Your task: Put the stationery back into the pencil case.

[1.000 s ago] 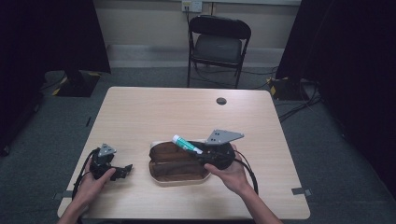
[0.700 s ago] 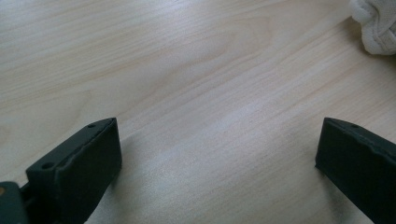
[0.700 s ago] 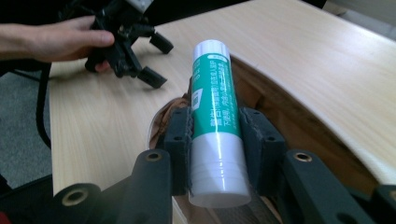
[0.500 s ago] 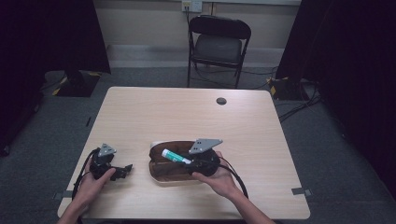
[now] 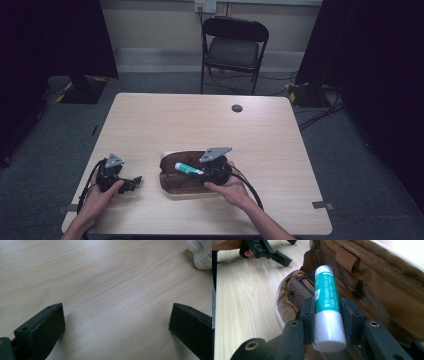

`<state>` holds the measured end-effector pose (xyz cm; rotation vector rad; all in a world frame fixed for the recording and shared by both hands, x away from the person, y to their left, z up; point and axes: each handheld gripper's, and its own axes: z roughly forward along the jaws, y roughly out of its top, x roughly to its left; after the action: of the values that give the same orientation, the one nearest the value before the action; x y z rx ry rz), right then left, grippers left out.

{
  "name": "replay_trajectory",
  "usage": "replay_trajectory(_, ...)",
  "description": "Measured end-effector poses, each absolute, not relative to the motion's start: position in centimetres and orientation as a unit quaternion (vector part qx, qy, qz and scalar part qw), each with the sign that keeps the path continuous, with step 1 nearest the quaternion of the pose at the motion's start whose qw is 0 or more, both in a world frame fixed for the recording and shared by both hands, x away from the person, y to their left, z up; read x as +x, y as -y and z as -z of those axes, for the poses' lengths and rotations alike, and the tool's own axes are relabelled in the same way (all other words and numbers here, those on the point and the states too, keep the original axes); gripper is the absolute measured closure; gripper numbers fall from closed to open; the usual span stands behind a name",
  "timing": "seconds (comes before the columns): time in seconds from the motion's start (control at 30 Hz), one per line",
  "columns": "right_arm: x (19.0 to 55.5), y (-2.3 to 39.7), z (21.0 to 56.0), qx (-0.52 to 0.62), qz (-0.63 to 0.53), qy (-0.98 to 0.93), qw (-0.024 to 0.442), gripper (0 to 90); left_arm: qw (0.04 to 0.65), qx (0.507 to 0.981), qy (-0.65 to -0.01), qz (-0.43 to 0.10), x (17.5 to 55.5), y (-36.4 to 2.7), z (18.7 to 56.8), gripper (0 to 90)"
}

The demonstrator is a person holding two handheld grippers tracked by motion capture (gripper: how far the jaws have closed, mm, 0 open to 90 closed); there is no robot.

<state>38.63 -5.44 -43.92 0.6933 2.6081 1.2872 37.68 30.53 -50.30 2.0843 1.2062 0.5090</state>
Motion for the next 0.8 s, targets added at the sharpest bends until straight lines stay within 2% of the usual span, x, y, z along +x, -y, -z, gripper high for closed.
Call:
replay_trajectory(0.27,38.9,4.7,44.5,0.234,-0.424,-0.872,0.074,65.0,0.334,0.798,-0.462,-0.194,37.7,-30.5,50.3,0.0)
replay_trajectory(0.37,39.0,4.8,44.5,0.231,-0.423,-0.872,0.084,58.0,0.334,0.798,-0.462,-0.195,37.7,-30.5,50.3,0.0)
replay_trajectory(0.6,39.2,5.5,44.5,0.244,-0.419,-0.87,0.089,60.7,0.335,0.798,-0.462,-0.194,37.7,-30.5,50.3,0.0)
replay_trajectory(0.8,39.0,6.6,44.4,0.258,-0.413,-0.867,0.106,59.5,0.334,0.798,-0.462,-0.194,37.7,-30.5,50.3,0.0)
